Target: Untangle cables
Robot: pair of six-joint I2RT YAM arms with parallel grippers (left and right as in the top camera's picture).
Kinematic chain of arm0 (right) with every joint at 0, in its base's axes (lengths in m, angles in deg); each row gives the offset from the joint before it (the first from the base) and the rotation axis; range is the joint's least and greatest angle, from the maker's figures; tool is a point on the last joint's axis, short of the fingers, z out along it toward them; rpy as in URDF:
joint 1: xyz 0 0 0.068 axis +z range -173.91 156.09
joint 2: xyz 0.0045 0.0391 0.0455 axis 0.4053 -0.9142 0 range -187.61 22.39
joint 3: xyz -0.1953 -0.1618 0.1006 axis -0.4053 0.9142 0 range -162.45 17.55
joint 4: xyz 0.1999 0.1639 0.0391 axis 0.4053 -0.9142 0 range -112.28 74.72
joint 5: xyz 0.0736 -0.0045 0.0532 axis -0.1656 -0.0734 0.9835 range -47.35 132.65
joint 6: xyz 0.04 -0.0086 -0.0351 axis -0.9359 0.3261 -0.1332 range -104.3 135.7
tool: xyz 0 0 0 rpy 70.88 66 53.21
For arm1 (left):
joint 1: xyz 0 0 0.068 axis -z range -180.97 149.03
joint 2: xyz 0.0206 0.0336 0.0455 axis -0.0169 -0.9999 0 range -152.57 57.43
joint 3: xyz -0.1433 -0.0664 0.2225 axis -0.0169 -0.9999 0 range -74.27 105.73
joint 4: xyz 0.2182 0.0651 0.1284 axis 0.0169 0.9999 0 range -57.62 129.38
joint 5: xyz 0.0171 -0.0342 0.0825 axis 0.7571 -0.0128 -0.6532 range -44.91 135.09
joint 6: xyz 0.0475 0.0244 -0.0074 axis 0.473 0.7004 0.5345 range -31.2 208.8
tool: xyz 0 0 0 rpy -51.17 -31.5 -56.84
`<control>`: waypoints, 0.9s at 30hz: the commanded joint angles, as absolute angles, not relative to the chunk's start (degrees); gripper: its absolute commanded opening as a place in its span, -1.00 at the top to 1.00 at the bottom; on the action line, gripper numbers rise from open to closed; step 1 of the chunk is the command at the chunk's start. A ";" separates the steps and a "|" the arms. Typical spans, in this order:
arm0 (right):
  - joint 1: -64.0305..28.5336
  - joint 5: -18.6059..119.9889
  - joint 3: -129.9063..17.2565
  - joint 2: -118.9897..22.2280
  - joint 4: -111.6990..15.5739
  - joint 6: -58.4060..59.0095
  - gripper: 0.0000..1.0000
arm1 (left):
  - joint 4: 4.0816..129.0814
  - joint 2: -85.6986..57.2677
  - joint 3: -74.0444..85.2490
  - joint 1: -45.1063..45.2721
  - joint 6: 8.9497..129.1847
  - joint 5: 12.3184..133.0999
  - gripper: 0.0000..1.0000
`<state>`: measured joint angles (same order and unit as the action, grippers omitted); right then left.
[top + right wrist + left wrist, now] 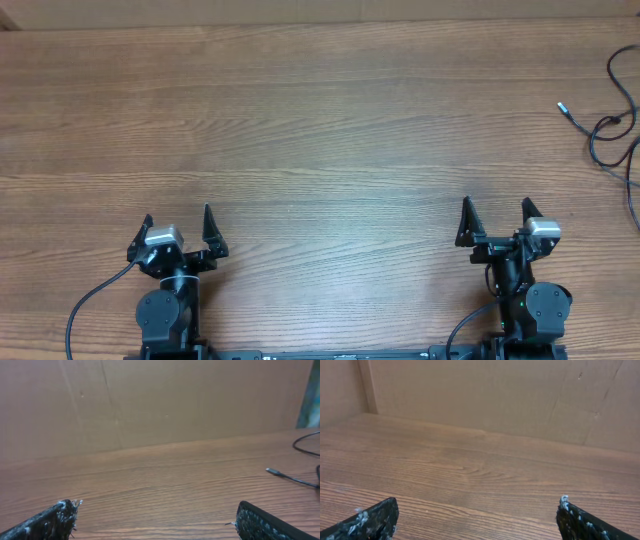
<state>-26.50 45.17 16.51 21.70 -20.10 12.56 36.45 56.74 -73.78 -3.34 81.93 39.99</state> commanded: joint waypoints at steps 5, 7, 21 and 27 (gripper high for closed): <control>-26.59 43.86 17.10 22.23 -20.10 15.78 -1.00 | 36.41 57.18 -74.00 -3.58 83.04 40.45 -0.99; -26.61 43.80 17.10 22.23 -20.10 14.51 -1.00 | 36.41 57.18 -74.00 -3.58 83.04 40.45 -0.99; -26.59 43.82 17.10 22.23 -20.10 14.25 -1.00 | 36.41 57.18 -74.00 -3.58 83.04 40.45 -0.99; -26.59 43.82 17.10 22.23 -20.10 14.25 -1.00 | 36.41 57.18 -74.00 -3.58 83.04 40.45 -0.99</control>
<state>-26.50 44.54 16.51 21.70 -20.40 14.40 36.45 56.74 -73.78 -3.34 81.93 39.97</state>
